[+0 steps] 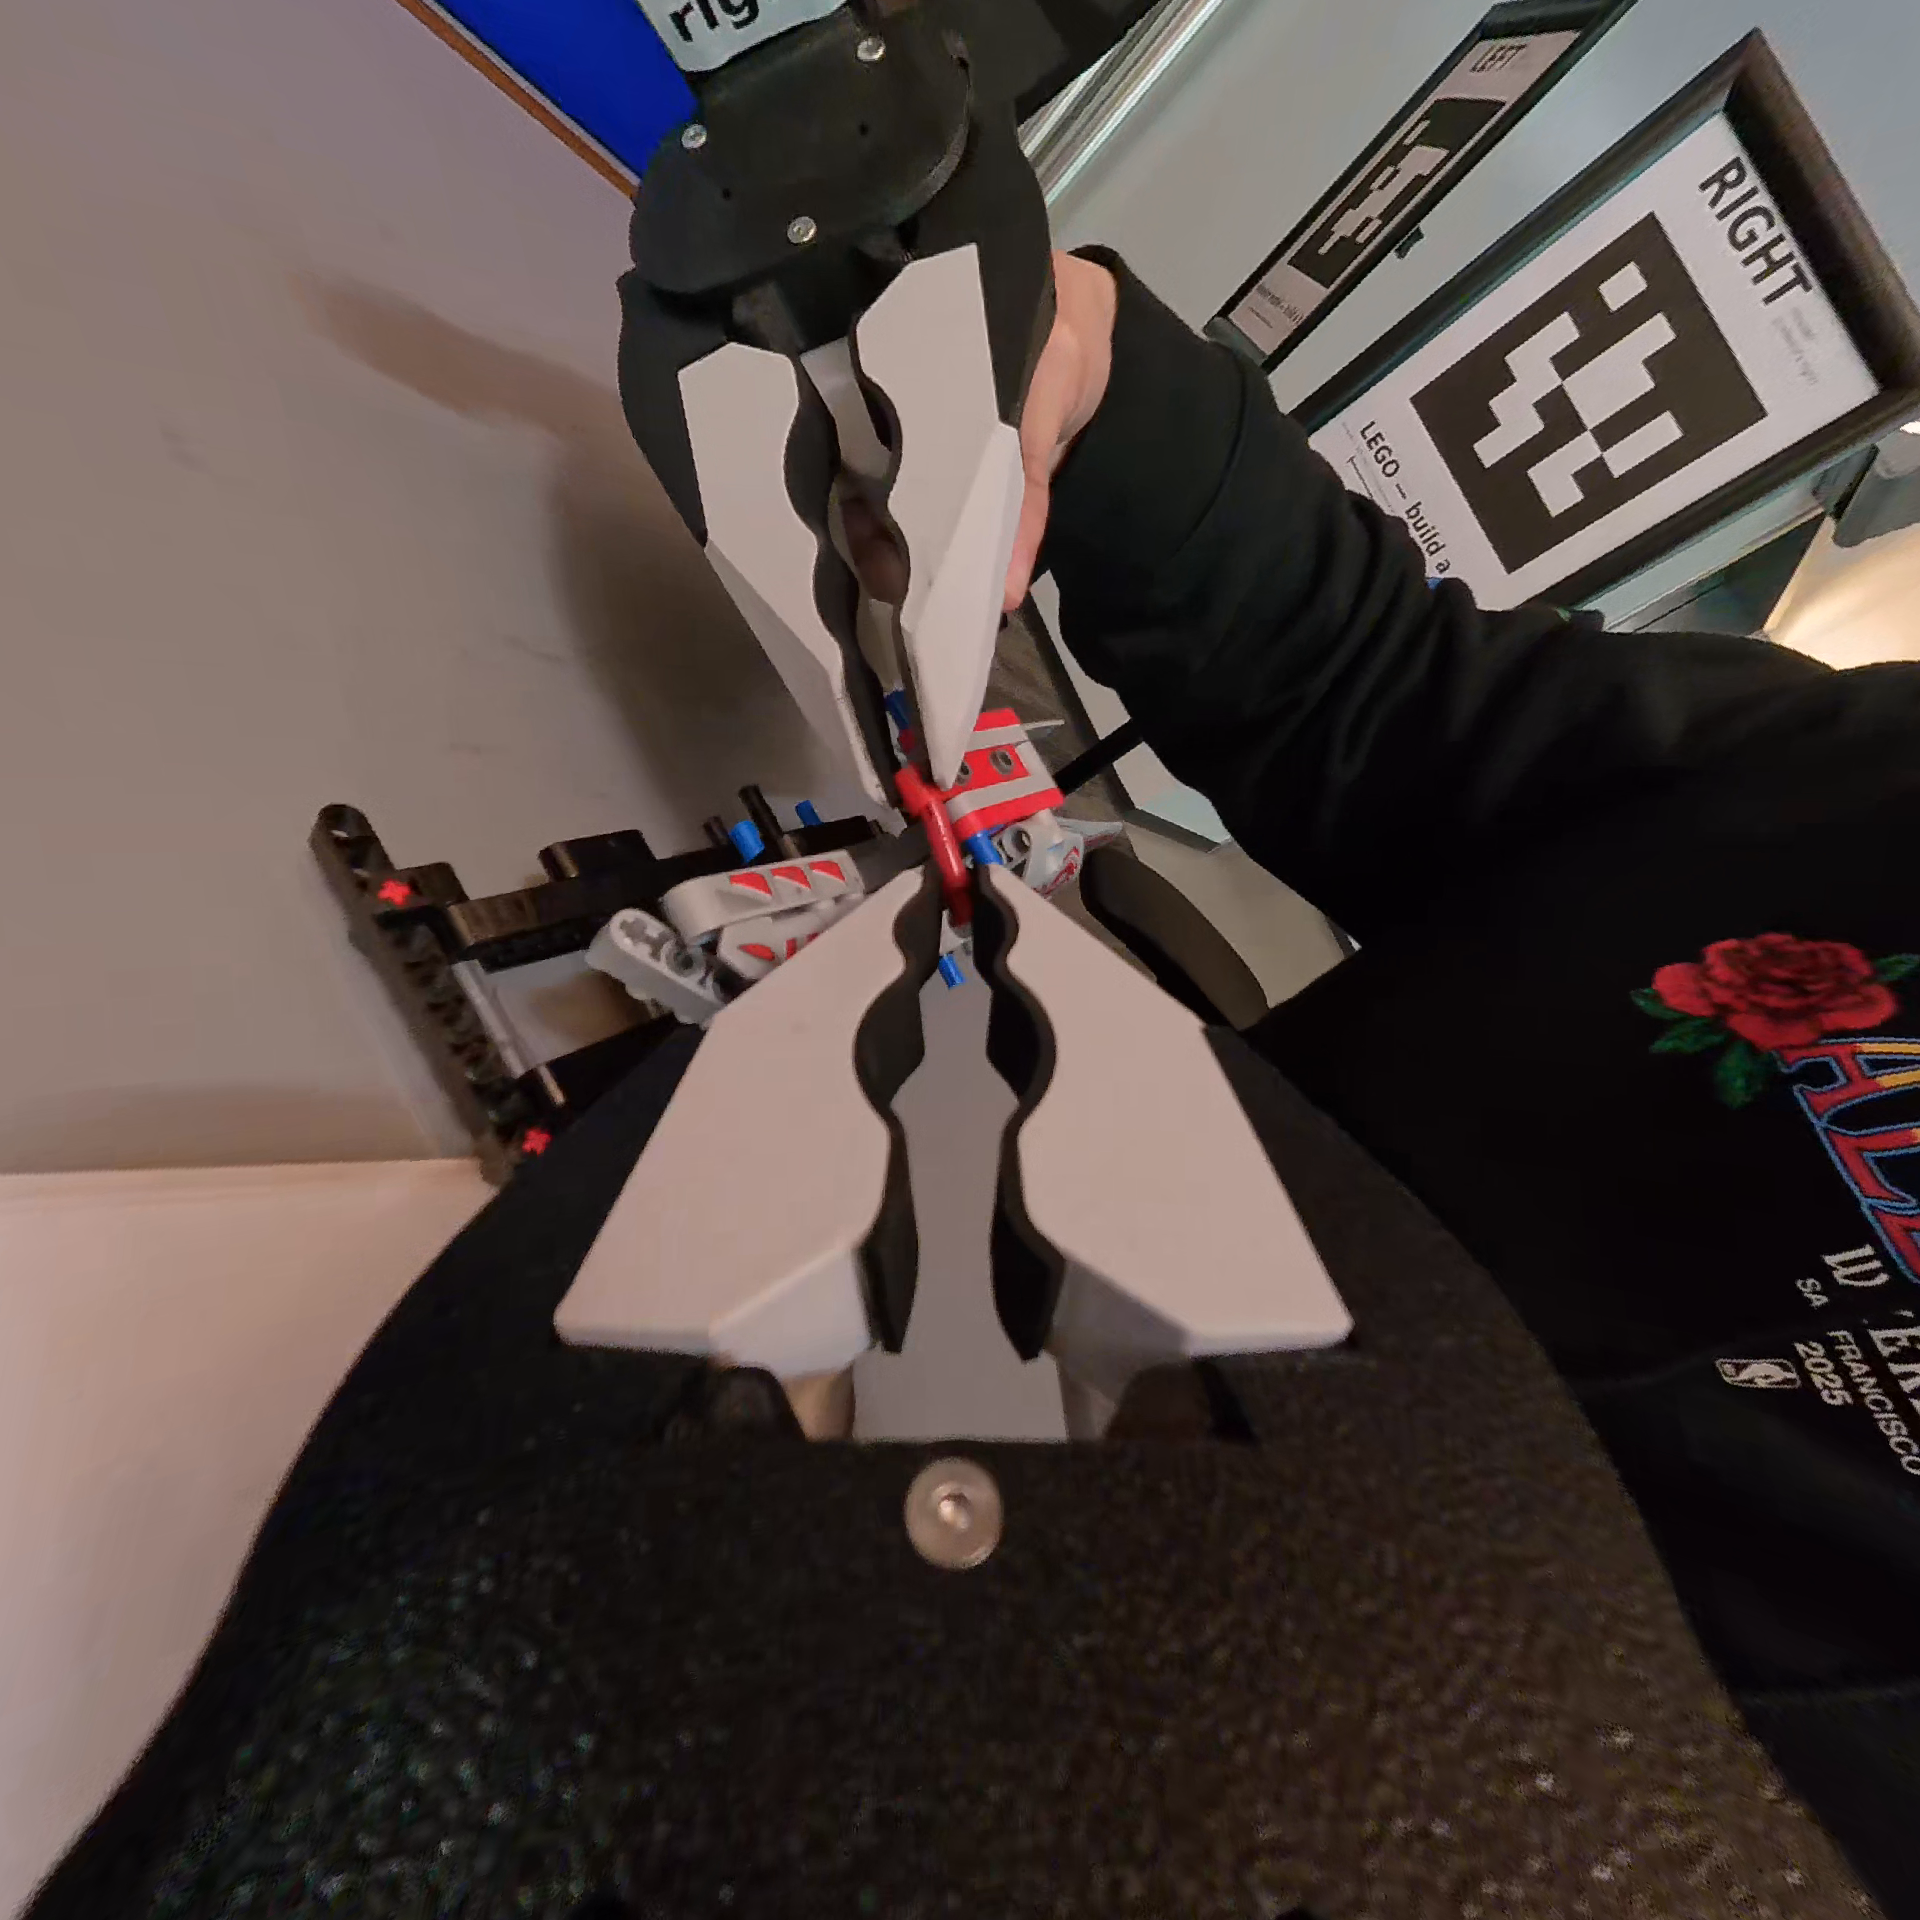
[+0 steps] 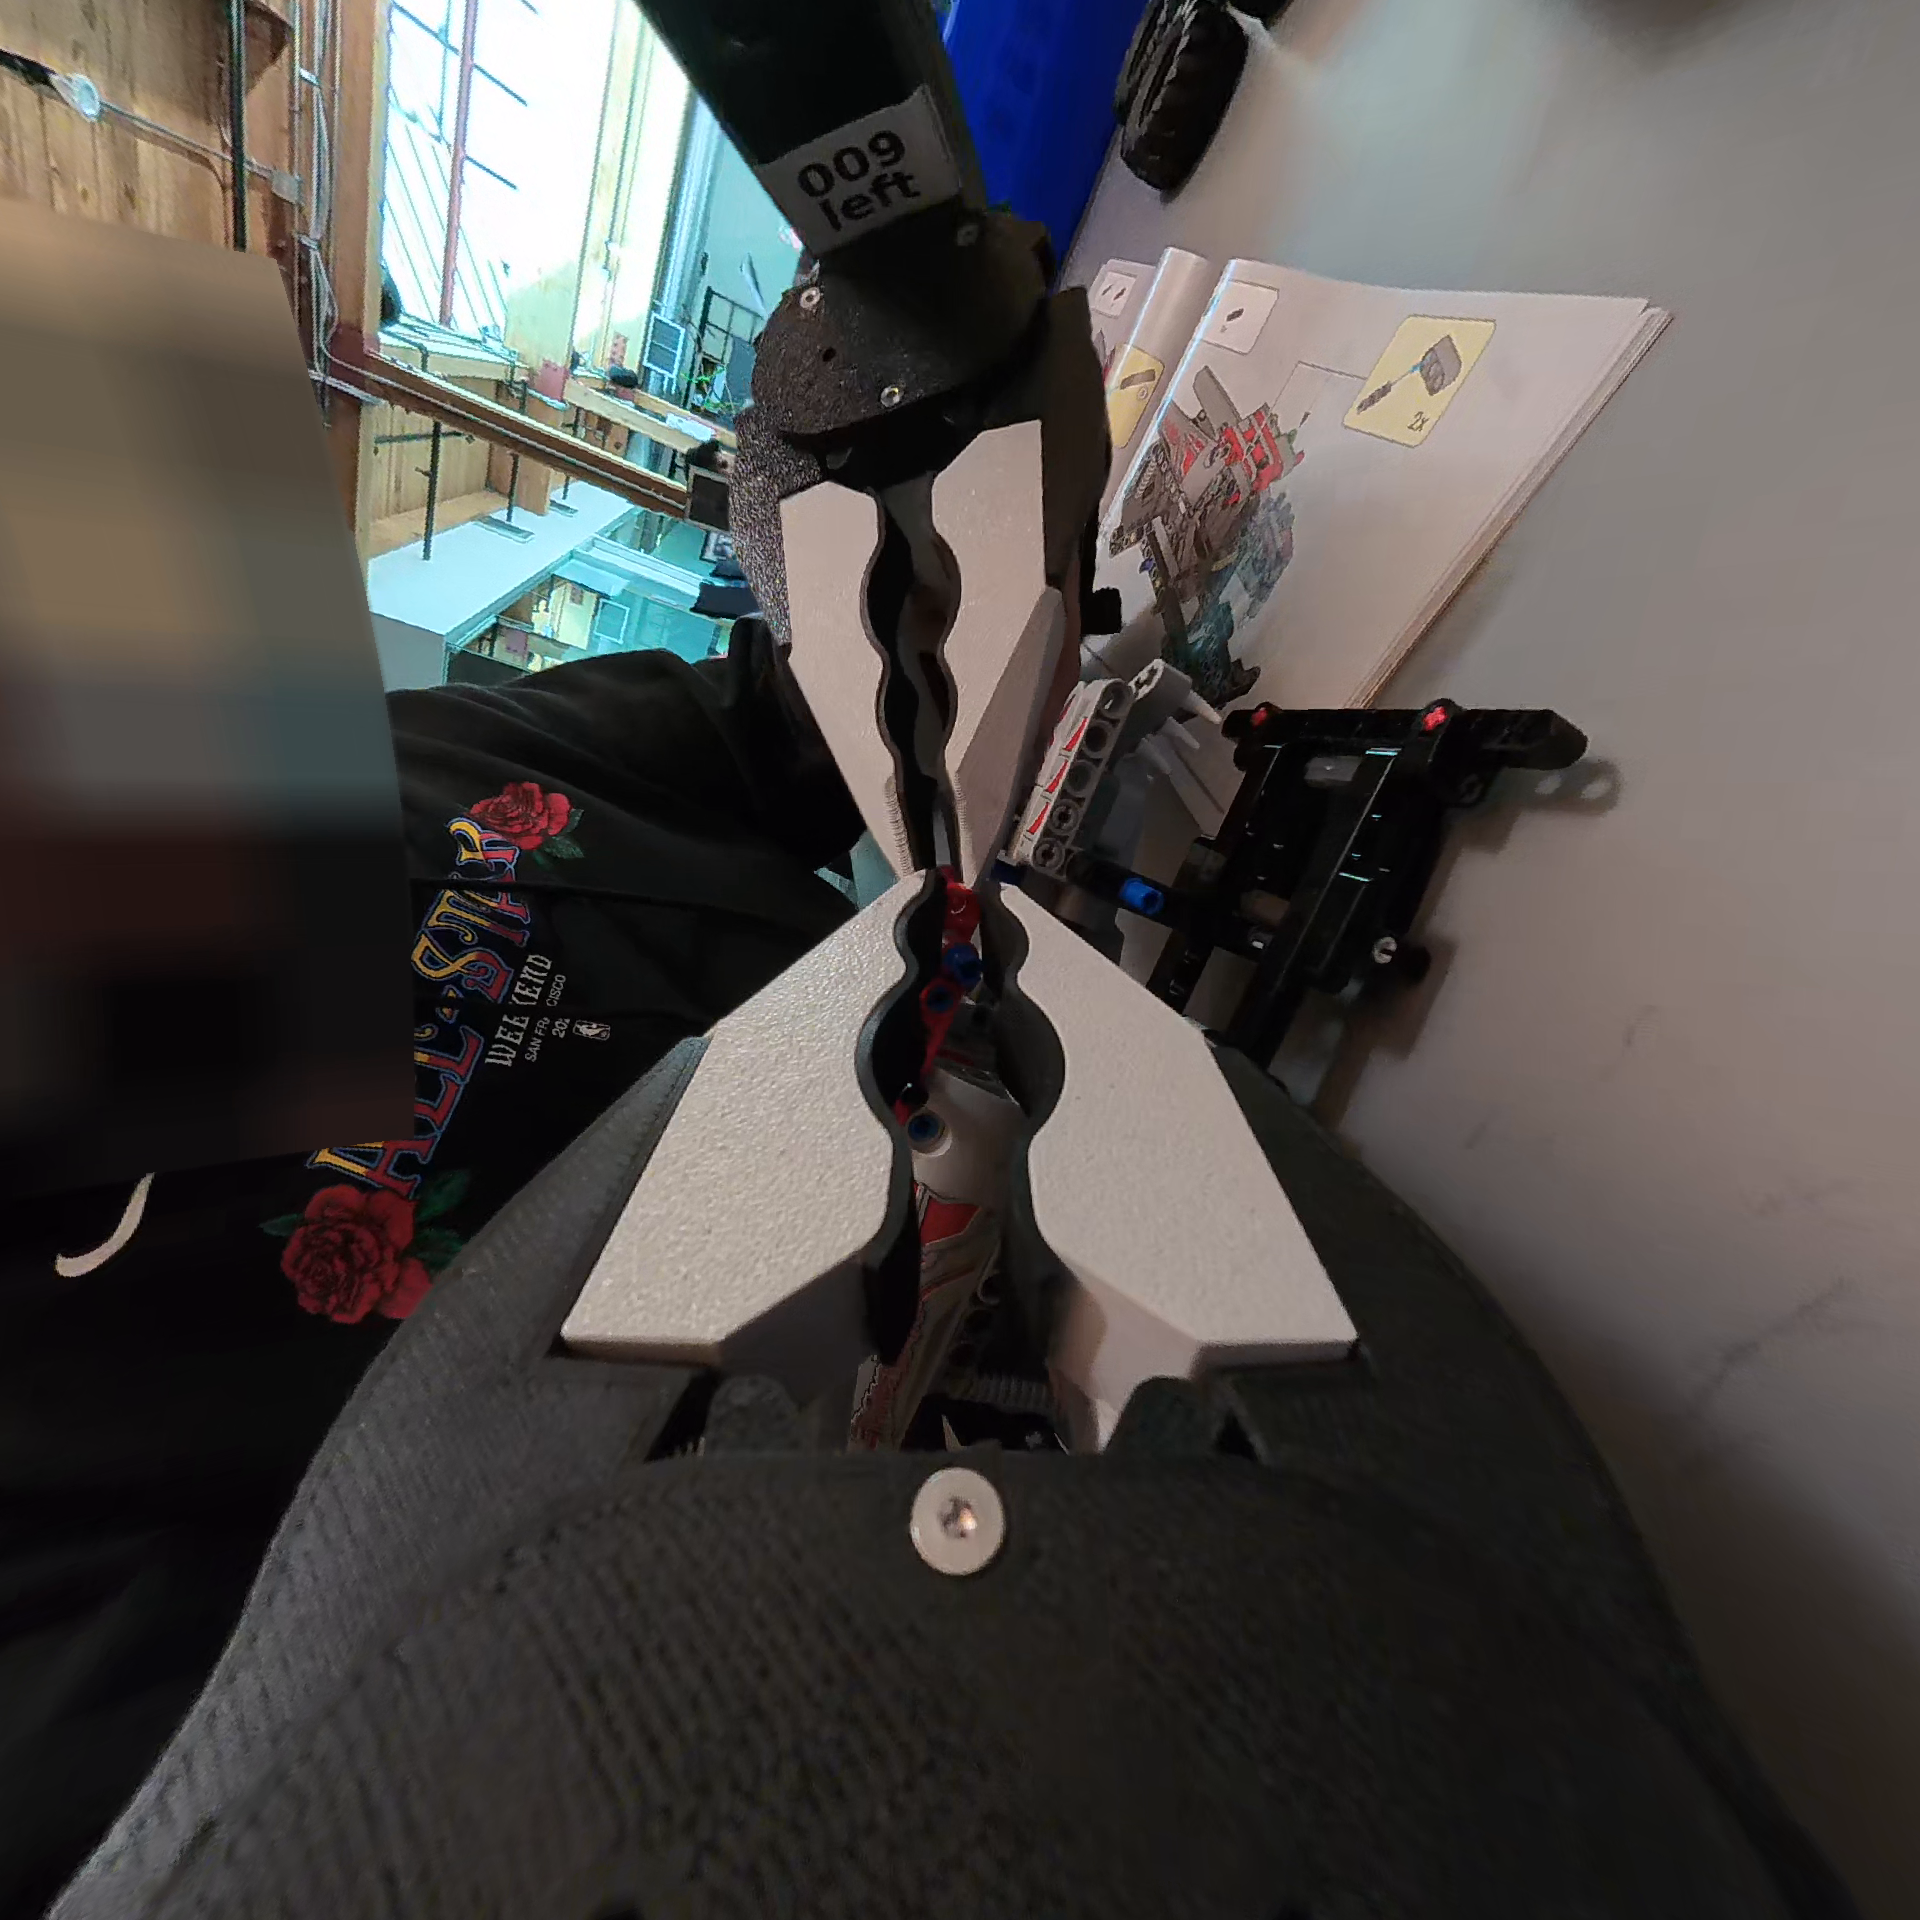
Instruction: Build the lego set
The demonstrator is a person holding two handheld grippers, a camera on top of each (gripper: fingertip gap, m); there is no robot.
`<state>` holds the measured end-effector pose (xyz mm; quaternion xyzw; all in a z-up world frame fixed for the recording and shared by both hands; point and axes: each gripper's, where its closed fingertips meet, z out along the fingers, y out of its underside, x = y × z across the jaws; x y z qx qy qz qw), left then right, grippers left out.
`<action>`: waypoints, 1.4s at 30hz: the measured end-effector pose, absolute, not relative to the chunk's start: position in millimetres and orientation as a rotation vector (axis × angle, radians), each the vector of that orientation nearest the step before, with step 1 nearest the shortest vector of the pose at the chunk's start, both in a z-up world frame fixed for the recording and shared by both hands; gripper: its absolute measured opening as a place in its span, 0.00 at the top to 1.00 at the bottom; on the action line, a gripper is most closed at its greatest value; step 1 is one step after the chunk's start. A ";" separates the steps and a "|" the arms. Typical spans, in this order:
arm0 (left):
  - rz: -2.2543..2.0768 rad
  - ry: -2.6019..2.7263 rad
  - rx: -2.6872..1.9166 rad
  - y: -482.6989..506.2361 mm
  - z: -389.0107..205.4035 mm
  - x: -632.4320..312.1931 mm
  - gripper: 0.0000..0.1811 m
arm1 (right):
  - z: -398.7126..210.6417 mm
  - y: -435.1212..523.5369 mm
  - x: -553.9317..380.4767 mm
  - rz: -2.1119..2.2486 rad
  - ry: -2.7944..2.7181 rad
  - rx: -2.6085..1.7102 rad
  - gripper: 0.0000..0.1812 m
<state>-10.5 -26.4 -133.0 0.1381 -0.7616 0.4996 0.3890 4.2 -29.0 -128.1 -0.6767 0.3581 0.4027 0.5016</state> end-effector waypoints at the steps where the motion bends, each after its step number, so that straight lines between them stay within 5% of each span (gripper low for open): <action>1: 1.276 -1.961 0.350 -26.6 -133.6 -9.4 0.98 | -128.1 -28.8 4.3 0.970 0.864 -1.641 0.96; 7: 1.319 -2.272 0.270 -26.2 -138.2 -5.6 0.99 | -128.3 -28.2 6.2 0.958 0.869 -1.627 0.96; 16: 1.219 -1.909 0.422 -25.9 -132.0 -11.9 0.98 | -128.3 -27.4 6.0 0.897 0.847 -1.666 0.97; 26: 1.296 -2.300 0.285 -26.5 -140.8 -5.0 0.99 | -128.4 -27.7 10.1 0.869 0.868 -1.653 0.97; 40: 1.221 -2.122 0.369 -23.9 -136.4 -6.6 0.98 | -126.6 -26.4 11.4 0.872 0.871 -1.659 0.97; 42: 1.211 -2.111 0.374 -23.7 -138.2 -6.1 0.98 | -122.6 -30.3 18.8 0.838 0.896 -1.629 0.88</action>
